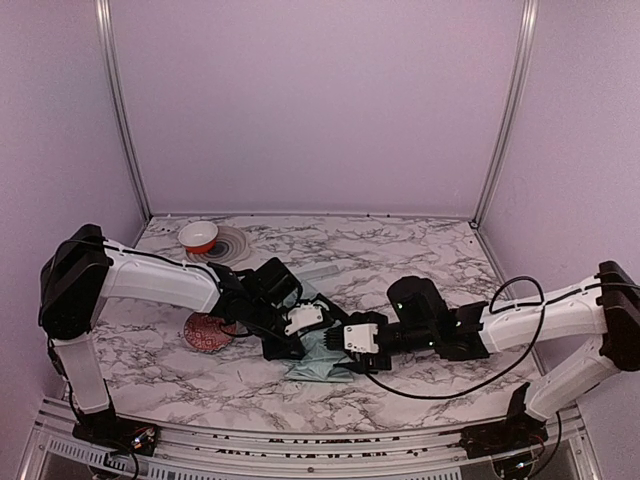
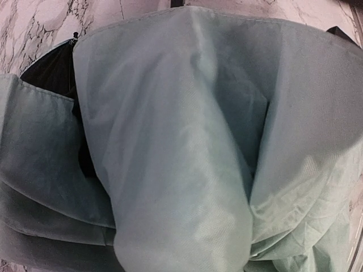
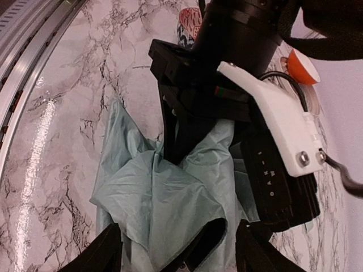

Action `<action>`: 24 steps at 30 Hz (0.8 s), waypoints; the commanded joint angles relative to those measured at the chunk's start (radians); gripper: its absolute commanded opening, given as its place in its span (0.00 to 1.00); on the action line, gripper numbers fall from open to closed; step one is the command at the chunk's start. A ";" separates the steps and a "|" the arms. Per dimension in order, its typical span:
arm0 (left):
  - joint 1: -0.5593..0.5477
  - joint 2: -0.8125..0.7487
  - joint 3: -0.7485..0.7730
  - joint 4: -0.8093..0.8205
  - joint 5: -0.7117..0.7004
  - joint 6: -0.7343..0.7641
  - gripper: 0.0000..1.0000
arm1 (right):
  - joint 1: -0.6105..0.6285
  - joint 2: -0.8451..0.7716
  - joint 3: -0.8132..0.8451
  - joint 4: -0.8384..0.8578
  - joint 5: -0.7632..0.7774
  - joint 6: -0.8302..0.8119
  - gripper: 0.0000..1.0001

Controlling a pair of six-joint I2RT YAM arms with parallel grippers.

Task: Put away the umbrella

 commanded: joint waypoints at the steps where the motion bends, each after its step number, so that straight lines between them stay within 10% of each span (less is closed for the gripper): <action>1: -0.004 0.035 -0.007 -0.140 0.103 0.030 0.25 | 0.006 0.083 0.069 0.008 0.001 -0.022 0.63; 11: 0.003 0.026 0.006 -0.172 0.210 0.078 0.42 | -0.016 0.164 0.107 0.013 -0.019 0.055 0.03; 24: 0.036 -0.046 -0.031 -0.134 0.312 0.130 0.69 | -0.229 0.347 0.257 -0.173 -0.392 0.310 0.00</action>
